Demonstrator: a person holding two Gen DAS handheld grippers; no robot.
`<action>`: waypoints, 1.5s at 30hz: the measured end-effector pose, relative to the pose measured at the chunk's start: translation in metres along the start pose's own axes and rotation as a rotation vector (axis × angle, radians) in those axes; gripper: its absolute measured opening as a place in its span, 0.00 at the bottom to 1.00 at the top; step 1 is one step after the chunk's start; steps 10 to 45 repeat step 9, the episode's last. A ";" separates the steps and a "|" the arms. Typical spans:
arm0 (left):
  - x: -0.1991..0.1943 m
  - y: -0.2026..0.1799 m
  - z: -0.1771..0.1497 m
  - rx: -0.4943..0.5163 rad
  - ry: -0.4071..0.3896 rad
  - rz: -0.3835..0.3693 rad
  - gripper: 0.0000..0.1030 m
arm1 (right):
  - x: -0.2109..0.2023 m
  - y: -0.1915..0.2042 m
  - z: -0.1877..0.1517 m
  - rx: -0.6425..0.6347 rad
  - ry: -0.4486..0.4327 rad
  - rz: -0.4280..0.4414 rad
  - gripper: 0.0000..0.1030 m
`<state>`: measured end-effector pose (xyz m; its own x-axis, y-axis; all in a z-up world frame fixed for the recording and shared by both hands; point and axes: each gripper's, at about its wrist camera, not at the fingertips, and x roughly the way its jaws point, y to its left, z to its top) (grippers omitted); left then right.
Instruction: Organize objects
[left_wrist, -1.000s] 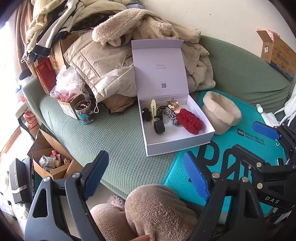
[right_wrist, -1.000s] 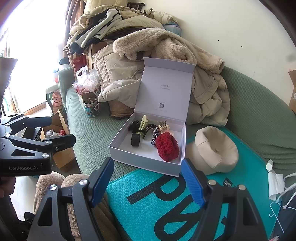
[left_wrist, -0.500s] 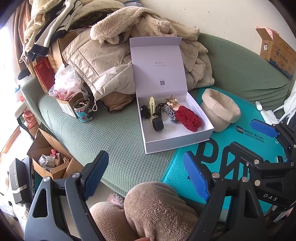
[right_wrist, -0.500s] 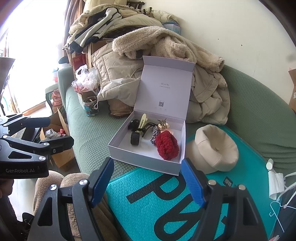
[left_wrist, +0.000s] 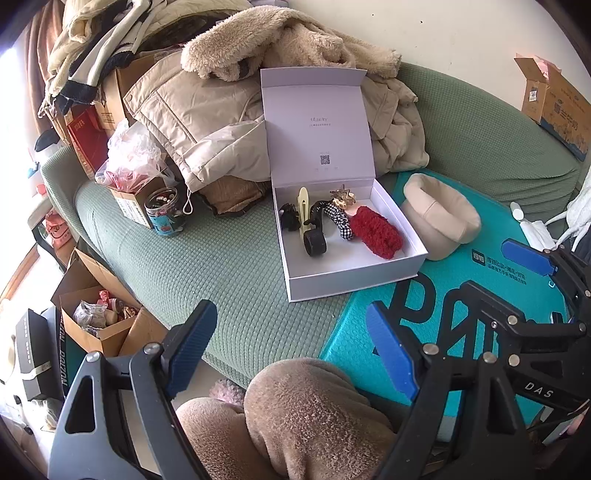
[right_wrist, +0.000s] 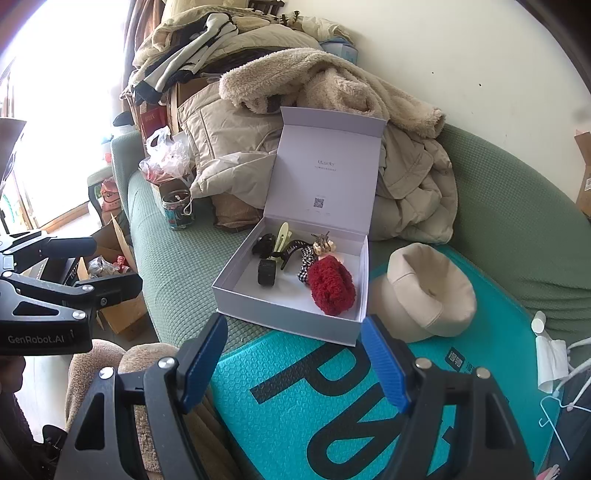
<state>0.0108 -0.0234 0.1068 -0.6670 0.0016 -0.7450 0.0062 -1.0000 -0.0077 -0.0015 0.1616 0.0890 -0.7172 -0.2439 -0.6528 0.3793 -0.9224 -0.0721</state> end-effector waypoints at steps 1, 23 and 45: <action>0.001 0.000 0.000 0.001 0.002 0.000 0.80 | 0.000 0.000 0.000 0.002 0.001 0.000 0.74; 0.005 -0.006 0.000 0.011 0.007 -0.005 0.80 | 0.003 -0.005 -0.002 0.017 0.012 0.005 0.74; 0.005 -0.006 0.000 0.011 0.007 -0.005 0.80 | 0.003 -0.005 -0.002 0.017 0.012 0.005 0.74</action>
